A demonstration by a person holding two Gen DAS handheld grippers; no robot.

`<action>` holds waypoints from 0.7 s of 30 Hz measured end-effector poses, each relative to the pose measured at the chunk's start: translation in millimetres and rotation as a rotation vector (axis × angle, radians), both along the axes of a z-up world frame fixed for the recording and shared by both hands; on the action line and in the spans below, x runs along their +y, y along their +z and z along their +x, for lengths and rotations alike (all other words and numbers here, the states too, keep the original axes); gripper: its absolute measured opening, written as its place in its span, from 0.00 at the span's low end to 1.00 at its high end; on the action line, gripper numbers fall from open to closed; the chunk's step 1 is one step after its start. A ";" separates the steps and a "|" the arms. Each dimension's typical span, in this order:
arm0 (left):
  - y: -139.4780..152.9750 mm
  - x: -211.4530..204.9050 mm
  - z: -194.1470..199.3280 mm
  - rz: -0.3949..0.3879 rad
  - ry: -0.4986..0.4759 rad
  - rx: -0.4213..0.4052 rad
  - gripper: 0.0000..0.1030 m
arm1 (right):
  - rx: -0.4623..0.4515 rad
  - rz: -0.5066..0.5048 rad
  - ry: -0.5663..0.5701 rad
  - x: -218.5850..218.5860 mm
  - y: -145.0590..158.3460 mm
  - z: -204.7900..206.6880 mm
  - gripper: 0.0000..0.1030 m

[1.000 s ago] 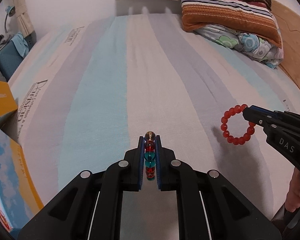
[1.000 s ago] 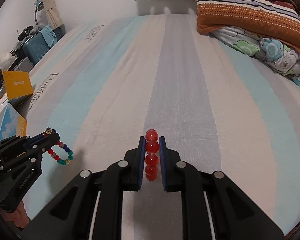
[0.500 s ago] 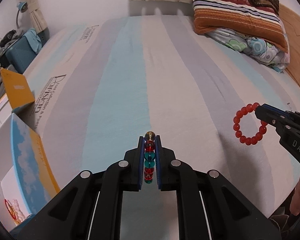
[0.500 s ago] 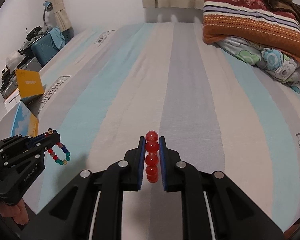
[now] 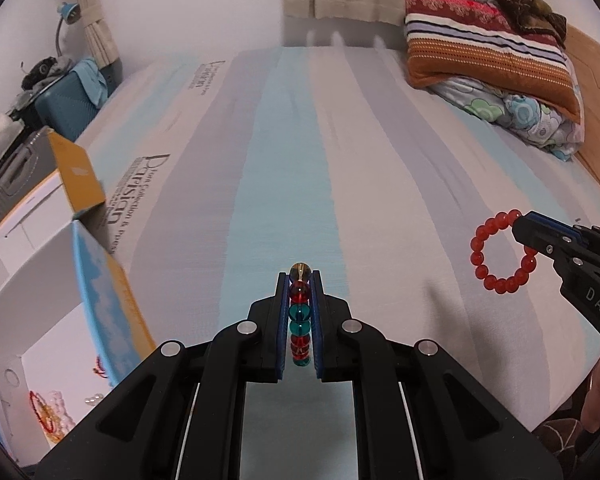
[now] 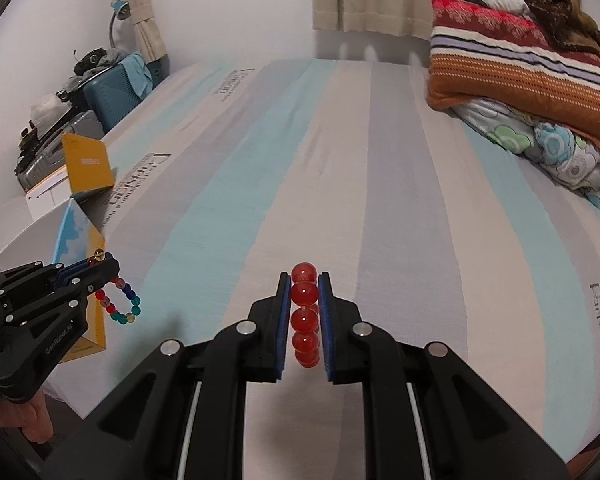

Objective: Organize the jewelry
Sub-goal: 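Carry multicolour bracelet in left tool while right tool carries red bracelet to box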

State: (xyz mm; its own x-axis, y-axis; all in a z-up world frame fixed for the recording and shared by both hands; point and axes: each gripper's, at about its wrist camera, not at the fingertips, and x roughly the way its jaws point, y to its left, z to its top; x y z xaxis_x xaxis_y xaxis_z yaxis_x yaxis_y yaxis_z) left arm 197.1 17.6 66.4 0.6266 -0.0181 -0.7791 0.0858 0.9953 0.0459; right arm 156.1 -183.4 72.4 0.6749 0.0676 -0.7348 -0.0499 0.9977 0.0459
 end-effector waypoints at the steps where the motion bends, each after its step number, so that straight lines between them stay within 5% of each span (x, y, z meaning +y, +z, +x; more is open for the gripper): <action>1: 2.0 3.1 -1.6 -0.001 0.004 -0.003 0.09 | -0.002 -0.002 0.004 4.8 2.0 -0.5 0.12; 21: 43.1 114.9 -48.0 -0.001 0.156 -0.053 0.09 | -0.050 -0.004 0.149 126.8 40.2 -10.6 0.12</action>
State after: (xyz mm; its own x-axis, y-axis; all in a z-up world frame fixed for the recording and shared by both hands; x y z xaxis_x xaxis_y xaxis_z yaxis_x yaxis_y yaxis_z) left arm 149.1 132.5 109.5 0.6621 0.0819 -0.7449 -0.0725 0.9963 0.0452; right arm 145.5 -56.6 112.6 0.6934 0.1667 -0.7010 -0.1998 0.9792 0.0353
